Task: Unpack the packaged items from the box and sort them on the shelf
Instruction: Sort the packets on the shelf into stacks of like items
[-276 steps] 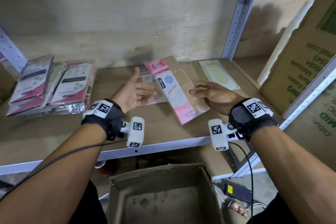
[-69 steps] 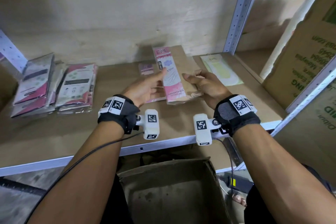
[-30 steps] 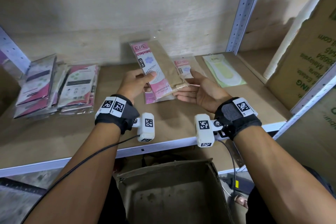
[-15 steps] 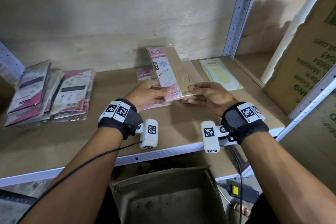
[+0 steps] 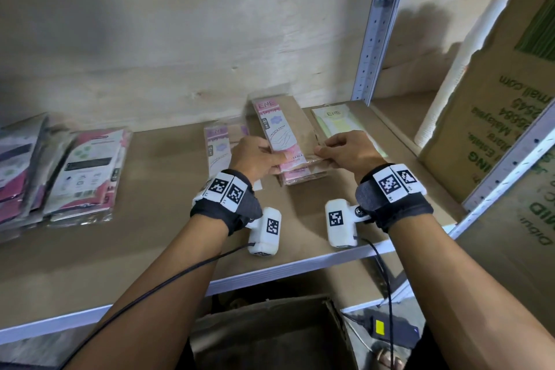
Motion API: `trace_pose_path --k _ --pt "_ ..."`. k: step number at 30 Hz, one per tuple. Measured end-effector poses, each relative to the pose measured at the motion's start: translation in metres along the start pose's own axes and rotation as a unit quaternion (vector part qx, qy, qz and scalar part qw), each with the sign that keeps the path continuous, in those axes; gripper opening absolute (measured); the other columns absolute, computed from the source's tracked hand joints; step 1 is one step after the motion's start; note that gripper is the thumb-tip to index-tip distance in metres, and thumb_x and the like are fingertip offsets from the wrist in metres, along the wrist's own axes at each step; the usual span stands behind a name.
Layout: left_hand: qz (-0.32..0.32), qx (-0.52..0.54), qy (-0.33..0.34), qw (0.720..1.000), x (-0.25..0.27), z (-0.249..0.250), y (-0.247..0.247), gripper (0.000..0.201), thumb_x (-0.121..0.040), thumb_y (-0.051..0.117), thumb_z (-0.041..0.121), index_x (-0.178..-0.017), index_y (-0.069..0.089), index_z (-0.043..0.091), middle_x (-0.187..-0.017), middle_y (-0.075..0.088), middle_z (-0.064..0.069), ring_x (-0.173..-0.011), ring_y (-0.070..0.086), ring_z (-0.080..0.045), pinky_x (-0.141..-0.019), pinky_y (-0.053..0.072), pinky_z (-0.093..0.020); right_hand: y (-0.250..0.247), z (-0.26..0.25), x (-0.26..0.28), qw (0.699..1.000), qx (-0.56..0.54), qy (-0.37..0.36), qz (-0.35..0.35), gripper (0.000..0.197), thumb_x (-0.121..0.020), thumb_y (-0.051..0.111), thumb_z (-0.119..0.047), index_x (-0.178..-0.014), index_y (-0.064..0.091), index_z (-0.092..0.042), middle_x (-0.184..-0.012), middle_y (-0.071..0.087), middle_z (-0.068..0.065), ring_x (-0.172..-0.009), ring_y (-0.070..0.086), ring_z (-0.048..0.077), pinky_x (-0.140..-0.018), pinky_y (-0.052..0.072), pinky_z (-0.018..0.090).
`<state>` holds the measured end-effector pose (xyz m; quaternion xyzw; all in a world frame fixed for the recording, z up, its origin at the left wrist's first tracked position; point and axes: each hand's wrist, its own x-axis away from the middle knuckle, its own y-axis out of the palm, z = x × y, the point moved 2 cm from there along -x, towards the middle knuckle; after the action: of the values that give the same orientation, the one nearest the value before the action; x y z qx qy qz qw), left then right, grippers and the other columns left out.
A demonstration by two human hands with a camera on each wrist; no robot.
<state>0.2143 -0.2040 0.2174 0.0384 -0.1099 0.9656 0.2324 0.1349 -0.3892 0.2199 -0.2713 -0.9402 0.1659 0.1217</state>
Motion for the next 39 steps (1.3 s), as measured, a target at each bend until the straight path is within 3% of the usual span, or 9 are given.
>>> trace_pose_path --k 4,9,13,18,22,26,32,37,39 --pt "-0.002 -0.016 -0.015 1.000 -0.005 -0.002 0.003 0.046 -0.076 0.084 0.005 -0.116 0.066 -0.008 -0.115 0.072 -0.020 -0.095 0.074 -0.029 -0.083 0.062 -0.044 -0.002 0.002 -0.002 0.998 0.064 0.013 -0.002 0.022 -0.076 0.086 -0.024 -0.086 0.075 -0.008 -0.092 0.076 0.011 -0.095 0.072 0.027 -0.092 0.058 0.041" --pt "0.010 -0.057 -0.023 0.998 -0.009 -0.001 0.005 0.037 -0.071 0.089 0.009 -0.100 0.068 0.000 -0.109 0.074 -0.018 -0.085 0.076 -0.029 -0.081 0.062 -0.044 -0.005 -0.003 0.002 0.996 0.091 0.012 0.014 0.019 -0.076 0.086 -0.025 -0.083 0.075 -0.011 -0.094 0.074 0.008 -0.099 0.069 0.024 -0.095 0.056 0.040" --pt "0.014 -0.068 -0.025 0.997 -0.007 0.000 0.006 0.050 -0.070 0.090 0.011 -0.112 0.068 -0.005 -0.111 0.074 -0.017 -0.085 0.076 -0.027 -0.079 0.063 -0.043 -0.007 -0.006 0.004 0.993 0.119 0.009 0.015 0.021 -0.074 0.087 -0.025 -0.069 0.067 -0.021 -0.081 0.066 -0.002 -0.091 0.064 0.019 -0.090 0.056 0.034" --pt "0.009 -0.108 -0.008 0.994 -0.004 0.000 0.005 0.047 -0.069 0.091 0.016 -0.109 0.072 -0.001 -0.108 0.075 -0.013 -0.082 0.077 -0.022 -0.075 0.064 -0.041 -0.006 -0.006 0.007 0.990 0.142 0.006 0.011 0.024 -0.075 0.085 -0.021 -0.066 0.063 -0.024 -0.075 0.057 -0.011 -0.092 0.058 0.015 -0.076 0.043 0.024" --pt "-0.011 -0.115 -0.011 0.993 -0.001 0.001 0.004 0.048 -0.071 0.090 0.016 -0.112 0.071 -0.002 -0.111 0.074 -0.014 -0.087 0.076 -0.024 -0.081 0.062 -0.044 -0.006 -0.006 0.007 0.989 0.150 0.013 0.007 0.019 -0.074 0.085 -0.019 -0.081 0.068 -0.020 -0.079 0.055 -0.010 -0.096 0.056 0.017 -0.080 0.040 0.023" --pt "-0.011 -0.115 -0.011 0.993 0.000 0.003 0.004 0.052 -0.072 0.088 0.013 -0.117 0.068 -0.002 -0.115 0.073 -0.012 -0.086 0.076 -0.023 -0.078 0.063 -0.040 -0.005 -0.006 0.006 0.985 0.170 0.014 0.006 0.037 -0.074 0.085 -0.022 -0.108 0.070 -0.018 -0.100 0.055 -0.002 -0.099 0.051 0.016 -0.084 0.039 0.023" --pt "-0.019 -0.121 -0.019 0.992 0.002 0.004 0.004 0.051 -0.073 0.088 0.013 -0.118 0.068 -0.002 -0.116 0.073 -0.013 -0.086 0.076 -0.023 -0.081 0.062 -0.041 -0.004 -0.005 0.006 0.983 0.183 0.019 -0.004 0.041 -0.075 0.085 -0.023 -0.113 0.069 -0.018 -0.102 0.056 -0.002 -0.098 0.051 0.016 -0.084 0.038 0.023" --pt "0.020 -0.159 0.003 0.987 0.003 0.005 -0.003 0.053 -0.076 0.085 0.034 -0.119 0.064 0.011 -0.106 0.071 0.000 -0.063 0.074 -0.010 -0.068 0.063 -0.027 -0.006 -0.015 0.006 0.984 0.177 0.006 -0.016 0.046 -0.082 0.079 -0.024 -0.125 0.063 -0.020 -0.117 0.061 0.003 -0.113 0.058 0.022 -0.088 0.039 0.026" --pt "0.047 -0.173 0.000 0.984 0.004 0.004 -0.013 0.063 -0.078 0.081 0.045 -0.126 0.061 0.009 -0.110 0.073 -0.006 -0.065 0.075 -0.013 -0.080 0.062 -0.035 -0.007 -0.021 0.008 0.988 0.155 -0.016 0.002 0.040 -0.087 0.073 -0.025 -0.125 0.062 -0.021 -0.113 0.067 0.003 -0.105 0.063 0.020 -0.085 0.043 0.025"
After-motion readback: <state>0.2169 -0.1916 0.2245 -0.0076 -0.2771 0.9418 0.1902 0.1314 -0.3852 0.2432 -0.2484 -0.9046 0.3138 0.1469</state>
